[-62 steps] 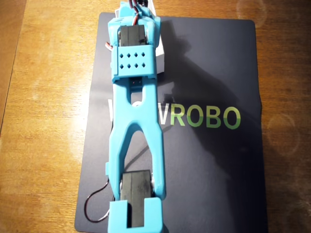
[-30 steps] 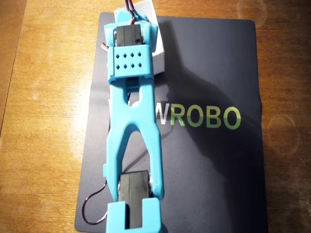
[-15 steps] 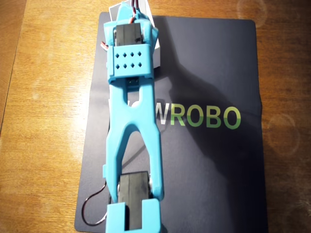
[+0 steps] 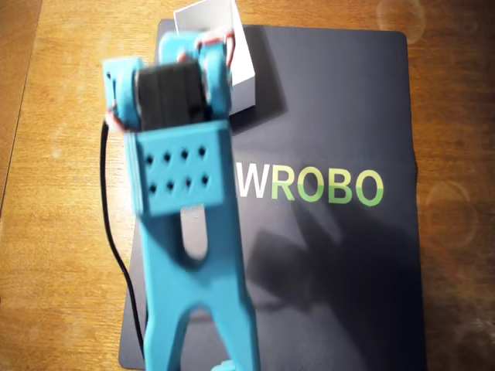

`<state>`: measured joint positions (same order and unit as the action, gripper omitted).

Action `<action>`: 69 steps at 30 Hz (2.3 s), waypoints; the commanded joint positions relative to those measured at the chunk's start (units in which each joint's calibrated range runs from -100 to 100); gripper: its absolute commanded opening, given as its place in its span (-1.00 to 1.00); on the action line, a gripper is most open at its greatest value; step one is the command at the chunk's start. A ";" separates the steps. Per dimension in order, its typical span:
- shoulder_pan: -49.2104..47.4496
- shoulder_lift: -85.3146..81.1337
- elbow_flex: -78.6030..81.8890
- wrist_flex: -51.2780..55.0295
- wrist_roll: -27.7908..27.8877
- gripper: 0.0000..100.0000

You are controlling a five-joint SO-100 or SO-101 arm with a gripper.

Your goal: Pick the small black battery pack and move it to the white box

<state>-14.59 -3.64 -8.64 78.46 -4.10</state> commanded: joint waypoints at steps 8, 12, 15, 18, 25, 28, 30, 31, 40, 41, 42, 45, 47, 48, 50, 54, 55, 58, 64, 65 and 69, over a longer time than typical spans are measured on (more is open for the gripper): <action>-0.60 -39.36 50.22 -16.67 -1.96 -0.69; -0.25 -50.15 59.75 -17.19 -1.74 -0.69; 0.33 -55.23 64.74 -17.19 -1.63 -0.69; 0.33 -58.83 67.91 -17.19 -1.63 -0.69; 0.33 -65.93 76.26 -17.11 -1.63 -0.69; 0.33 -71.28 82.24 -17.11 -1.63 -0.69; 0.33 -74.35 86.05 -17.11 -1.63 -0.69; 0.33 -75.75 87.96 -17.11 -1.63 -0.69; 0.45 -88.90 96.66 -15.53 -1.58 -0.69; 0.45 -90.22 96.75 -13.43 -1.58 -0.69; 0.45 -90.74 96.75 -11.94 -1.58 -0.69; 0.57 -92.23 97.66 -8.78 -1.58 -0.69; 0.57 -92.59 98.39 -7.82 -1.58 -0.69; 1.15 -92.67 98.84 -7.90 -1.58 -0.69; 1.62 -92.67 99.93 -7.90 -1.58 -0.69; 1.62 -92.67 100.47 -7.90 -1.58 -0.69; 1.62 -92.67 100.47 -7.90 -1.58 -0.70; 1.62 -92.67 100.47 -7.90 -1.58 -0.80; 1.62 -92.76 100.47 -7.90 -1.58 -0.85; 1.62 -92.76 100.47 -7.90 -1.58 -0.88; 1.62 -92.76 100.47 -7.90 -1.58 -0.99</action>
<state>-13.23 -96.61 91.73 70.34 -5.94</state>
